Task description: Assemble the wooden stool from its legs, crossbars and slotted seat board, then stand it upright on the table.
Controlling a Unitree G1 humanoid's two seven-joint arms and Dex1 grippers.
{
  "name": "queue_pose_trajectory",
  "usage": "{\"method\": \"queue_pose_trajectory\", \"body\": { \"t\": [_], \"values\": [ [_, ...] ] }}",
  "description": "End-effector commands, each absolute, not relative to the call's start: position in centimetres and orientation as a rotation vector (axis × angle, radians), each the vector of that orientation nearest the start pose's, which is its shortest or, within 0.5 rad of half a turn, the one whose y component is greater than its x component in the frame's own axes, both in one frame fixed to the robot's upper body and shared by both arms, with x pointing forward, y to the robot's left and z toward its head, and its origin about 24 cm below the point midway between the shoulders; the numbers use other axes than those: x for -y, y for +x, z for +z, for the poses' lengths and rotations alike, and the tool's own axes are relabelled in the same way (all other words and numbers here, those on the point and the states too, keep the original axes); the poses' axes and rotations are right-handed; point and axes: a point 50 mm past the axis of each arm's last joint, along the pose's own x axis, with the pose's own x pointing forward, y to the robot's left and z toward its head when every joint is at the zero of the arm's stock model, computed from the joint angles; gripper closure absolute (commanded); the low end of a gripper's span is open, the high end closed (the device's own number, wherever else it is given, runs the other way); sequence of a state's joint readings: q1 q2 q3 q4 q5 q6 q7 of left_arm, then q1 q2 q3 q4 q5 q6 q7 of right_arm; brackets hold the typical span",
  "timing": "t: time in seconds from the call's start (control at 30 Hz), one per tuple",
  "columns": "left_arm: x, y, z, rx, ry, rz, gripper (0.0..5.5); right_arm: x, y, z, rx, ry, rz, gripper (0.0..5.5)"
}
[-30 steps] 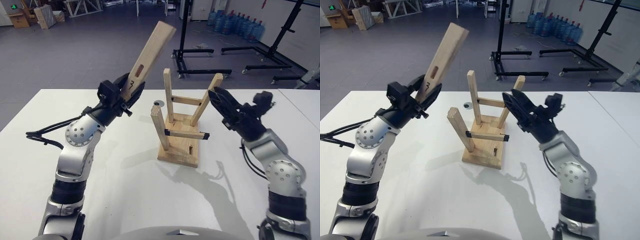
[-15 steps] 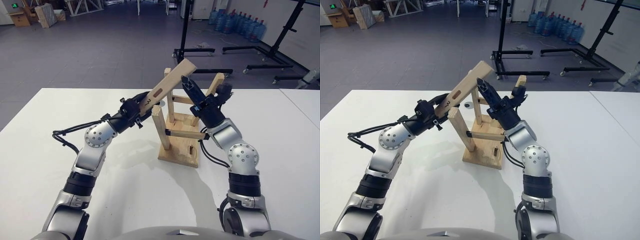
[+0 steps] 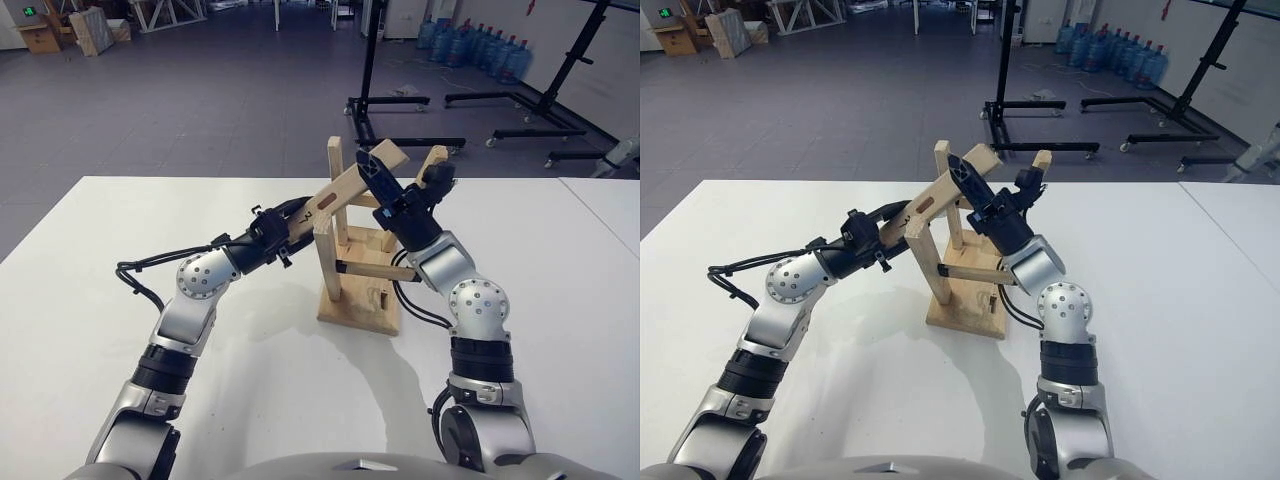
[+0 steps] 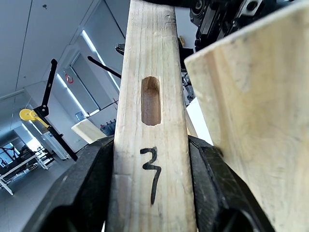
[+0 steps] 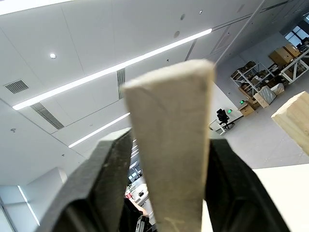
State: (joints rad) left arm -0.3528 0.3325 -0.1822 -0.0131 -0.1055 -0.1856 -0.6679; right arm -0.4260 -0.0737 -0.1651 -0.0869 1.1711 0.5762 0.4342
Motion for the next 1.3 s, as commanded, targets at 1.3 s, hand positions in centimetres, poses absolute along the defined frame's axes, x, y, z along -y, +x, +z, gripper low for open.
{"method": "queue_pose_trajectory", "body": {
  "t": [1.3],
  "values": [
    [-12.5, 29.0, 13.2, 0.366, 0.458, -0.731, 1.79, 12.9, 29.6, 20.7, 0.342, 0.856, 0.703, 4.49]
  ]
}}
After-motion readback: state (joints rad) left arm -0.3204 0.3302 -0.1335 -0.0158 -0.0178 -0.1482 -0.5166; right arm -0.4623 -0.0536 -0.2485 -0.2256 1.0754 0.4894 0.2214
